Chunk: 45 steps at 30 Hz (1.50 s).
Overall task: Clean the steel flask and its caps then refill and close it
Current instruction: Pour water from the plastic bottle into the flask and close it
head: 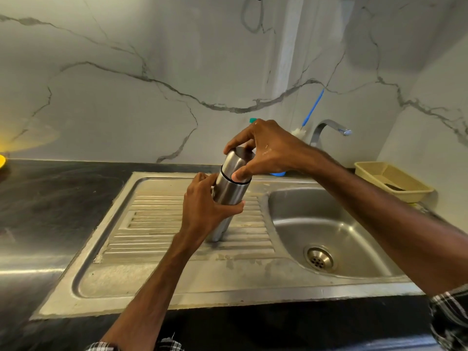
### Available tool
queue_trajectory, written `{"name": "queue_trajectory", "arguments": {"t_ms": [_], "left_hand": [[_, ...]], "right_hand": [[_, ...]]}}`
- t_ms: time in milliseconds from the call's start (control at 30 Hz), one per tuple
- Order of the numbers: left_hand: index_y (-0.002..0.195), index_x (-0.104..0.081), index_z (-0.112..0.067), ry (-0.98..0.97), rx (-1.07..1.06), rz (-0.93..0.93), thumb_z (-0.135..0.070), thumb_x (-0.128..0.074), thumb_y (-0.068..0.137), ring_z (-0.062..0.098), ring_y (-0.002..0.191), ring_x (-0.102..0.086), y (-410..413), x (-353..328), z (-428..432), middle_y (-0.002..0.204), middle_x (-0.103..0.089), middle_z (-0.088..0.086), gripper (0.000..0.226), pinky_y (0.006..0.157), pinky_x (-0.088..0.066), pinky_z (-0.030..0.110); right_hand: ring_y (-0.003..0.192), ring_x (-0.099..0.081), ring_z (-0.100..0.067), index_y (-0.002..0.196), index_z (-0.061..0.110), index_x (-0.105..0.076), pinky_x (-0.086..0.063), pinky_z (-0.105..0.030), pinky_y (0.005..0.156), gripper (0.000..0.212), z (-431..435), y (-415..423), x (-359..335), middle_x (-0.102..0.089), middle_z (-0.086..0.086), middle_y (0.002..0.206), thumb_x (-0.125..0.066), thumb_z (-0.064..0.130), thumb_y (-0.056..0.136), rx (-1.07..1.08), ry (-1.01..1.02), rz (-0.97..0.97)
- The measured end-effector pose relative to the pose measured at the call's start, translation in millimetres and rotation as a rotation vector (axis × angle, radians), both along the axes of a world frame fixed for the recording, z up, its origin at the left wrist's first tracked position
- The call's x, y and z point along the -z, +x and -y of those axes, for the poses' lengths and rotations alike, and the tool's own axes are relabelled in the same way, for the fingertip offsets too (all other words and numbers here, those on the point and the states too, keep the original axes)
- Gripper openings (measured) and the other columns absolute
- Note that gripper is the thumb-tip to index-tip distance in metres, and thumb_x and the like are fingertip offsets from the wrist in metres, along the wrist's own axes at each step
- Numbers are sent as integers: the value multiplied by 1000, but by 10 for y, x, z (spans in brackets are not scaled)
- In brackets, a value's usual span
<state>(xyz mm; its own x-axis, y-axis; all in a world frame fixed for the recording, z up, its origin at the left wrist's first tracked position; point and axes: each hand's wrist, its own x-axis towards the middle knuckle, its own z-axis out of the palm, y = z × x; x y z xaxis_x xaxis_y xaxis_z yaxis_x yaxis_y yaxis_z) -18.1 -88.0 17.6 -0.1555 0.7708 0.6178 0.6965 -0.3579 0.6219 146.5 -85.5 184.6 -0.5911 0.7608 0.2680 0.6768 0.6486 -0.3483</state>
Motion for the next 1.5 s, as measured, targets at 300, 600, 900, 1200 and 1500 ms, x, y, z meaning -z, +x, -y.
{"name": "queue_trajectory", "arguments": {"t_ms": [300,600,900,1200,1500], "left_hand": [[109,-68,-17,15,-29,14,-56,-92,55,14,79,-55,45,21,39,93,-58,0,71,68,-47,23],[110,-67,-17,-59,-72,14,-60,-90,59,13,82,-53,-35,-22,15,95,-55,-3,71,72,-45,25],[122,-66,-13,-65,-30,40,-55,-91,61,14,89,-59,-111,-60,23,106,-67,4,78,77,-47,24],[130,-61,-15,-75,136,108,-47,-90,68,4,95,-61,-192,-91,-7,113,-66,-4,76,76,-46,6],[133,-62,-17,17,165,174,-33,-65,98,4,109,-66,-336,-388,-431,125,-68,-5,38,92,-55,22]], "right_hand": [[66,-60,-1,112,15,-76,-45,-6,51,44,19,-121,0,-72,3,94,-87,27,71,101,32,-4],[100,-73,-18,144,18,-49,-62,-30,76,72,-100,247,244,-67,-5,123,-82,33,81,65,-439,-454],[104,-67,-2,131,20,-60,-55,-20,88,72,-128,-114,1492,-71,13,114,-93,21,67,54,-468,-414],[104,-68,-9,134,10,-58,-55,-24,89,73,-240,-382,1644,-70,-3,121,-91,22,70,117,-243,-616],[89,-61,5,132,13,-57,-48,-9,74,70,-874,-432,1069,-65,6,111,-90,29,72,162,-168,-661]]}}
